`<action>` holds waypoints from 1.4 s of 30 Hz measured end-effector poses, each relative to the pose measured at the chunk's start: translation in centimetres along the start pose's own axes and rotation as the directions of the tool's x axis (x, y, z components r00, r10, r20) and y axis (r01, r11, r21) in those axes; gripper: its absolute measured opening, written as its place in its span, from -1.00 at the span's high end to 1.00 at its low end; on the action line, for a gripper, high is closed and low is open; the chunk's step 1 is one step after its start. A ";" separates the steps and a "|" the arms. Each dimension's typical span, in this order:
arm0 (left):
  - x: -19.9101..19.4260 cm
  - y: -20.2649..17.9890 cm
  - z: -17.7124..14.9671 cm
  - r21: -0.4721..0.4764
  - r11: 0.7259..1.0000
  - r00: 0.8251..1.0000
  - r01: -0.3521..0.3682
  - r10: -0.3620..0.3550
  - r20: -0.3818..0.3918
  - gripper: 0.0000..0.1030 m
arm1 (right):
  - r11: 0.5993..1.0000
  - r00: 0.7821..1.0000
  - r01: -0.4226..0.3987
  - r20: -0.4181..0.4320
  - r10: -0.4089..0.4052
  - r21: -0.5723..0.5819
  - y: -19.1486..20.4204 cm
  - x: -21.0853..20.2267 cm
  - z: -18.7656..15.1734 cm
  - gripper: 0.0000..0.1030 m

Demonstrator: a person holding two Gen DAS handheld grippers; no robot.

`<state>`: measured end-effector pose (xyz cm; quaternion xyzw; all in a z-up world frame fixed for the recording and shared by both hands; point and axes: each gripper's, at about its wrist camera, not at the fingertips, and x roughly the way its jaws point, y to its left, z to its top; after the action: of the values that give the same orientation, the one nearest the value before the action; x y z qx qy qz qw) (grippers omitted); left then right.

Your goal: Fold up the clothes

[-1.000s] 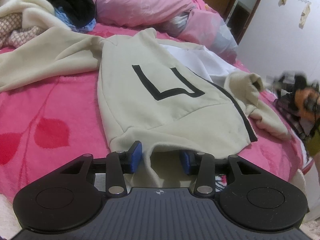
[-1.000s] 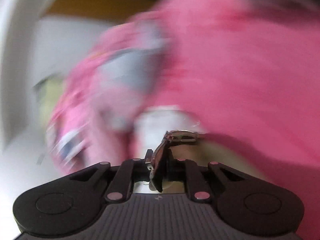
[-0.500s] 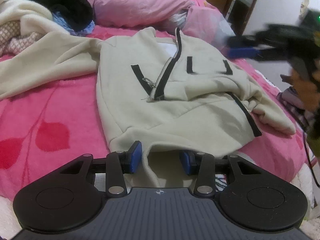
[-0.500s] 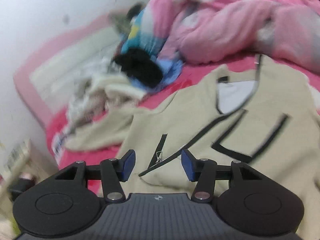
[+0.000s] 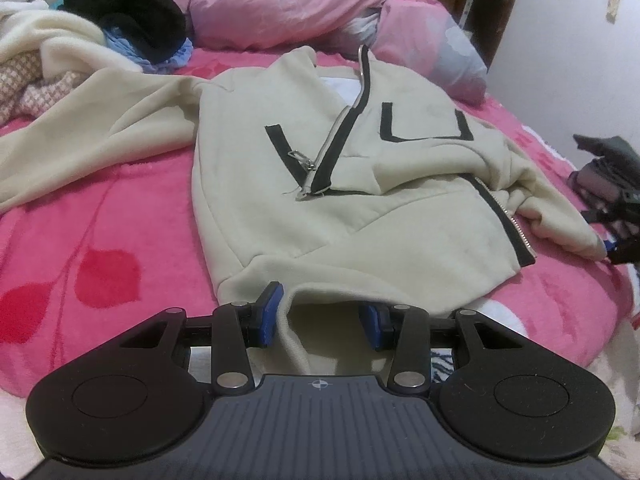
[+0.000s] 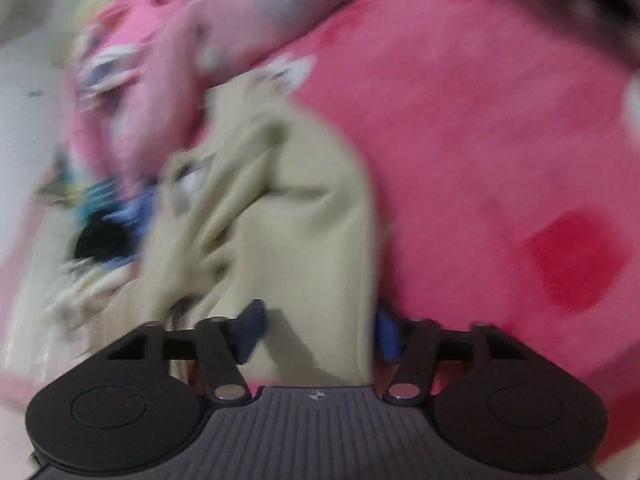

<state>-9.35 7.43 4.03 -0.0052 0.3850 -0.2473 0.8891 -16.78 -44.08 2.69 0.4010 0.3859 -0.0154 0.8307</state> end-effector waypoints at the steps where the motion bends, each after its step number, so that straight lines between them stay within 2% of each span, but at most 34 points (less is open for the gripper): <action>1: 0.0 -0.2 0.0 0.003 1.000 1.000 -0.009 0.009 -0.002 0.20 | 0.999 1.000 -0.001 -0.002 0.001 -0.042 0.4 0.3 -0.5 0.40; 2: 0.0 -0.4 0.0 0.006 1.000 1.000 -0.019 0.019 -0.004 0.20 | 0.996 1.000 -0.002 -0.003 0.002 -0.084 0.9 0.6 -1.1 0.52; 4: 0.2 -0.7 0.1 0.011 0.999 0.999 -0.037 0.037 -0.010 0.20 | 0.988 0.999 0.038 0.041 -0.032 -0.148 1.9 0.1 -0.3 0.62; 6: 0.2 -0.9 0.2 0.019 0.999 0.999 -0.050 0.050 -0.015 0.20 | 0.963 0.984 0.128 0.155 -0.092 -0.239 3.5 -1.7 1.7 0.68; 7: 0.2 -1.0 0.2 0.022 0.998 0.998 -0.054 0.054 -0.017 0.20 | 0.936 0.966 0.198 0.220 -0.136 -0.292 4.7 -2.7 3.1 0.70; 8: 0.2 -1.1 0.1 0.025 0.998 0.998 -0.057 0.057 -0.018 0.20 | 0.901 0.942 0.271 0.287 -0.175 -0.340 5.9 -3.7 4.6 0.70; 11: 0.2 -1.2 0.2 0.029 0.998 0.998 -0.062 0.063 -0.019 0.20 | 0.753 0.848 0.480 0.458 -0.267 -0.450 9.5 -4.8 9.4 0.70; 15: 0.2 -1.4 0.2 0.037 0.997 0.998 -0.067 0.068 -0.017 0.20 | 0.494 0.690 0.705 0.652 -0.314 -0.509 13.9 -4.4 16.2 0.71; 18: 0.2 -1.4 0.1 0.042 0.997 0.998 -0.068 0.069 -0.013 0.20 | 0.396 0.620 0.781 0.680 -0.391 -0.483 14.5 -1.1 20.4 0.60; 20: 0.2 -1.4 0.1 0.046 0.997 0.998 -0.067 0.068 -0.012 0.20 | 0.309 0.563 0.825 0.638 -0.526 -0.473 13.1 2.7 22.7 0.00; 21: 0.2 -1.4 0.1 0.049 0.997 0.998 -0.065 0.066 -0.012 0.20 | 0.258 0.540 0.829 0.586 -0.604 -0.497 11.9 4.6 23.5 -0.01; 23: 0.2 -1.3 0.1 0.052 0.997 0.998 -0.058 0.058 -0.011 0.20 | 0.150 0.486 0.811 0.508 -0.711 -0.566 9.7 7.2 23.6 0.00; 25: 0.1 -1.1 0.0 0.050 0.998 0.999 -0.047 0.047 -0.006 0.20 | 0.074 0.460 0.793 0.515 -0.723 -0.604 9.4 7.5 22.0 -0.03; 26: 0.1 -1.0 -0.1 0.046 0.998 0.999 -0.041 0.041 -0.003 0.19 | 0.063 0.464 0.791 0.529 -0.711 -0.608 9.8 6.8 21.2 -0.13; 28: 0.1 -1.0 -0.1 0.045 0.998 0.999 -0.036 0.036 -0.002 0.19 | 0.048 0.474 0.788 0.555 -0.683 -0.613 10.8 5.4 19.6 -0.18; 29: 0.1 -1.0 -0.1 0.045 0.998 0.999 -0.034 0.034 -0.001 0.19 | 0.053 0.482 0.796 0.578 -0.659 -0.603 11.9 4.4 18.6 -0.18; 30: 0.1 -1.0 0.0 0.046 0.998 0.999 -0.033 0.033 -0.001 0.19 | 0.076 0.504 0.798 0.594 -0.627 -0.598 13.8 4.0 18.2 -0.18; 32: 0.0 -0.9 -0.1 0.044 0.999 1.000 -0.028 0.028 0.003 0.19 | 0.200 0.657 0.721 0.564 -0.500 -0.663 17.3 2.4 14.7 -0.18; 33: 0.0 -0.8 -0.2 0.042 0.999 1.000 -0.026 0.025 0.006 0.19 | 0.257 0.726 0.670 0.541 -0.425 -0.697 19.1 1.6 12.9 -0.18; 35: -0.1 -0.8 -0.3 0.049 0.999 1.000 -0.024 0.024 0.013 0.19 | 0.333 0.849 0.522 0.439 -0.294 -0.785 21.9 1.3 8.4 -0.18; 36: -0.1 -0.8 -0.4 0.053 0.998 1.000 -0.024 0.023 0.016 0.19 | 0.345 0.897 0.437 0.376 -0.231 -0.831 23.3 1.9 5.9 -0.18; 38: -0.2 -0.8 -0.5 0.059 0.998 1.000 -0.023 0.022 0.022 0.19 | 0.319 0.959 0.283 0.254 -0.128 -0.905 25.7 3.9 0.3 -0.15; 40: -0.2 -0.8 -0.6 0.065 0.998 0.999 -0.025 0.023 0.026 0.19 | 0.252 0.985 0.171 0.159 -0.067 -0.952 27.4 6.7 -4.5 -0.14; 42: -0.2 -0.9 -0.7 0.071 0.997 0.999 -0.026 0.024 0.031 0.19 | 0.166 0.993 0.108 0.100 -0.060 -0.980 28.2 10.3 -8.1 -0.13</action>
<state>-10.31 6.89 3.87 0.0275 0.3626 -0.2496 0.8975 -5.16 -16.51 11.35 -0.2497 0.3110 0.1832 0.8985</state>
